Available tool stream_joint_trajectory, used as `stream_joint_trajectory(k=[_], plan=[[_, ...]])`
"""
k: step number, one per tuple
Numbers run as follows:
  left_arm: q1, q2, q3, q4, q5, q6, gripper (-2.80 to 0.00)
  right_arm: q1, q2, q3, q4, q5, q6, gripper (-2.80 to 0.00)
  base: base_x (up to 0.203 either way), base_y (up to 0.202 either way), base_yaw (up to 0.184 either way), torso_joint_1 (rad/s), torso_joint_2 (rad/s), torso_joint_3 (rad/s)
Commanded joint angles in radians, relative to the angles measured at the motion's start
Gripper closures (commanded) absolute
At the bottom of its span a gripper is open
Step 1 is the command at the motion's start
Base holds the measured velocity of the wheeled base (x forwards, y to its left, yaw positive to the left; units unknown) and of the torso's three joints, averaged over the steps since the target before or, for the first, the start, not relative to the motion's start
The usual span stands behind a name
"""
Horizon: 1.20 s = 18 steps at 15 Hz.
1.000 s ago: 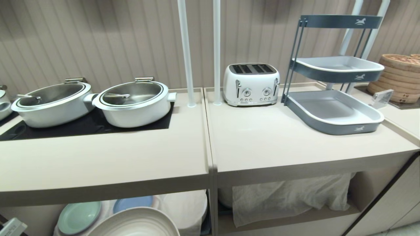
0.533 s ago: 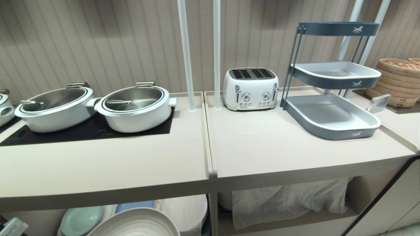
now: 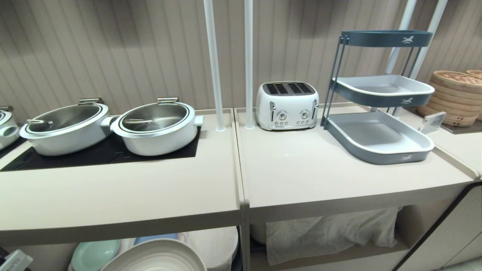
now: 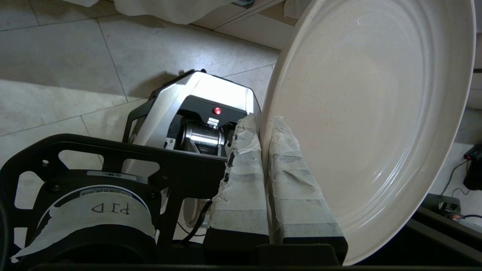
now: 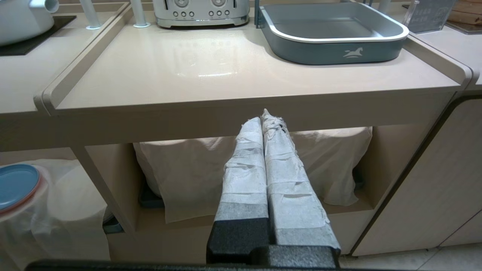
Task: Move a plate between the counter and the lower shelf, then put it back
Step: Put the plate
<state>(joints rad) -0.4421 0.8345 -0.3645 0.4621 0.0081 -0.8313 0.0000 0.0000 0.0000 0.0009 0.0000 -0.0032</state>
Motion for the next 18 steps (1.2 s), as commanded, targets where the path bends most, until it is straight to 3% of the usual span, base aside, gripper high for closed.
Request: stream_joint_trajectory(k=[1, 18], plan=[[0.000, 0.002, -0.001, 0.003, 0.004, -0.005, 0.00, 0.000, 0.000, 0.000, -0.001, 0.000, 0.000, 0.00, 0.000, 0.000, 0.000, 0.000, 0.00, 0.000], [0.000, 0.008, -0.007, 0.003, 0.000, -0.005, 0.00, 0.000, 0.000, 0.000, 0.001, 0.000, 0.000, 0.00, 0.000, 0.000, 0.000, 0.000, 0.00, 0.000]])
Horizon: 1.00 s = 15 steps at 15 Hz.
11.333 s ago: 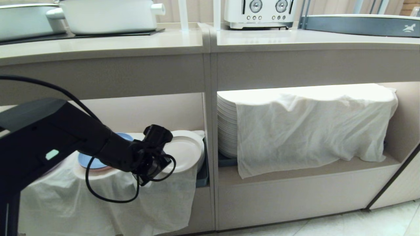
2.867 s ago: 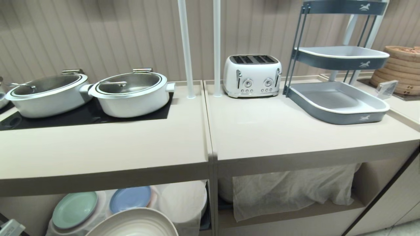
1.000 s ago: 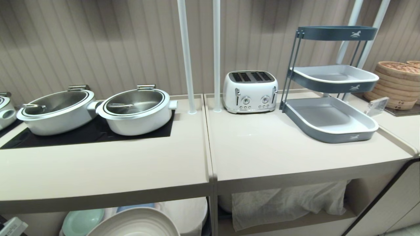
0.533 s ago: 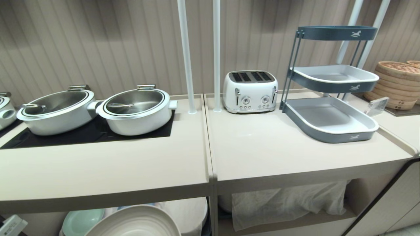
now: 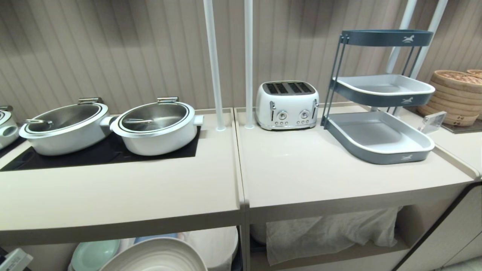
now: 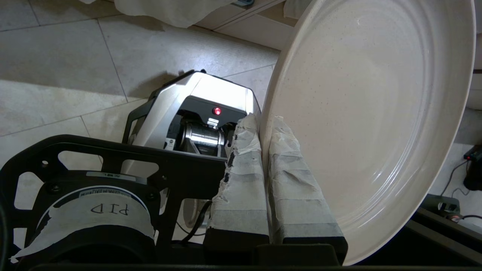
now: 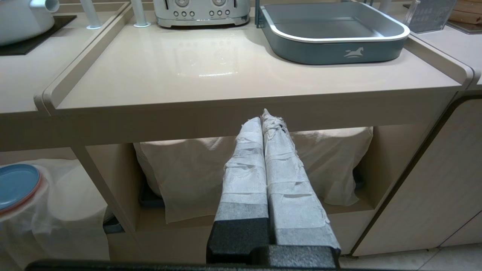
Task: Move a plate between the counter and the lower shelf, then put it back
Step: Put the plate
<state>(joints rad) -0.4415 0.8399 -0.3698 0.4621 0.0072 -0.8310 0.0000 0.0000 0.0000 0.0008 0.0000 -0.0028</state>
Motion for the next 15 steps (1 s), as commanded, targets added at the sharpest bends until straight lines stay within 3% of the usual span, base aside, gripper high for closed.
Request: stream_joint_trajectory(k=[1, 15], plan=[[0.000, 0.002, -0.001, 0.003, 0.000, -0.005, 0.00, 0.000, 0.000, 0.000, -0.001, 0.000, 0.000, 0.00, 0.000, 0.000, 0.000, 0.000, 0.00, 0.000], [0.000, 0.001, 0.000, 0.003, 0.007, -0.028, 0.00, 0.000, 0.000, 0.000, 0.001, 0.000, -0.001, 0.00, 0.000, 0.000, 0.000, 0.000, 0.00, 0.000]])
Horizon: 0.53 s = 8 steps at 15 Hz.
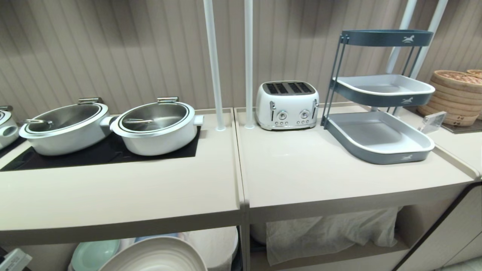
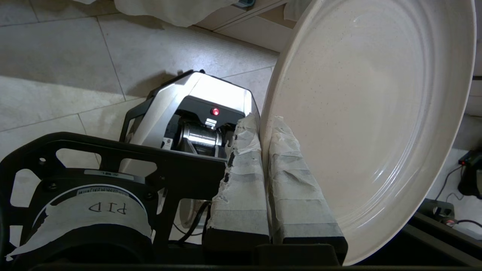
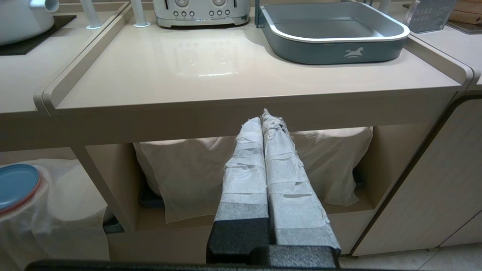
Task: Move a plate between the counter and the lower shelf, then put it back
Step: Put the plate
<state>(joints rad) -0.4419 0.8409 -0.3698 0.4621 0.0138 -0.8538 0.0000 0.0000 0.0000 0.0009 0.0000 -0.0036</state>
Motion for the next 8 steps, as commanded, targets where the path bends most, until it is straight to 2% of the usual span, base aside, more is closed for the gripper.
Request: stream_joint_trajectory(k=[1, 8], plan=[[0.000, 0.000, 0.000, 0.003, 0.002, -0.008, 0.00, 0.000, 0.000, 0.000, -0.001, 0.000, 0.001, 0.00, 0.000, 0.000, 0.000, 0.000, 0.00, 0.000], [0.002, 0.000, 0.000, 0.003, 0.002, -0.010, 0.00, 0.000, 0.000, 0.000, 0.001, 0.000, 0.000, 0.00, 0.000, 0.000, 0.000, 0.000, 0.00, 0.000]])
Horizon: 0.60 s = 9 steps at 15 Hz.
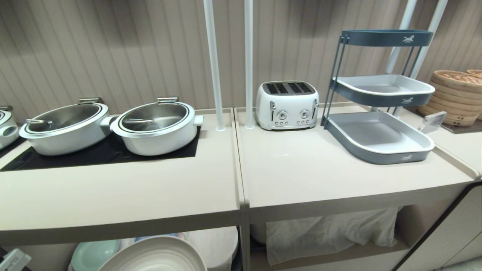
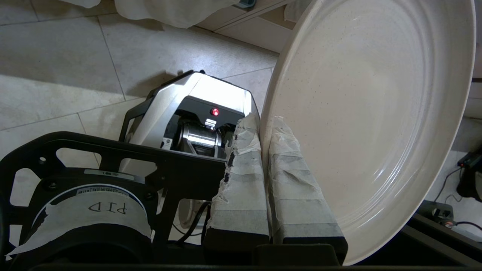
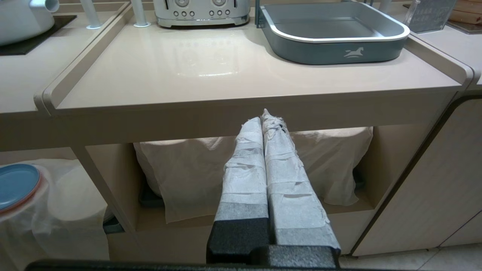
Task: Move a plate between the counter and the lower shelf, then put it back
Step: Put the plate
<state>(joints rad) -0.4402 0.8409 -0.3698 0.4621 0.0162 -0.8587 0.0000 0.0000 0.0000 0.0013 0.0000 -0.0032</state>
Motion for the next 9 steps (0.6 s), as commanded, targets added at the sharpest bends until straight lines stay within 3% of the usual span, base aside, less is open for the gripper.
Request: stream_joint_trajectory(k=[1, 9], plan=[[0.000, 0.000, 0.000, 0.003, -0.001, -0.005, 0.00, 0.000, 0.000, 0.000, 0.000, 0.000, -0.001, 0.00, 0.000, 0.000, 0.000, 0.000, 0.00, 0.000], [0.000, 0.000, 0.000, 0.003, 0.002, -0.006, 0.00, 0.000, 0.000, 0.000, -0.001, 0.000, 0.000, 0.00, 0.000, 0.000, 0.000, 0.000, 0.00, 0.000]])
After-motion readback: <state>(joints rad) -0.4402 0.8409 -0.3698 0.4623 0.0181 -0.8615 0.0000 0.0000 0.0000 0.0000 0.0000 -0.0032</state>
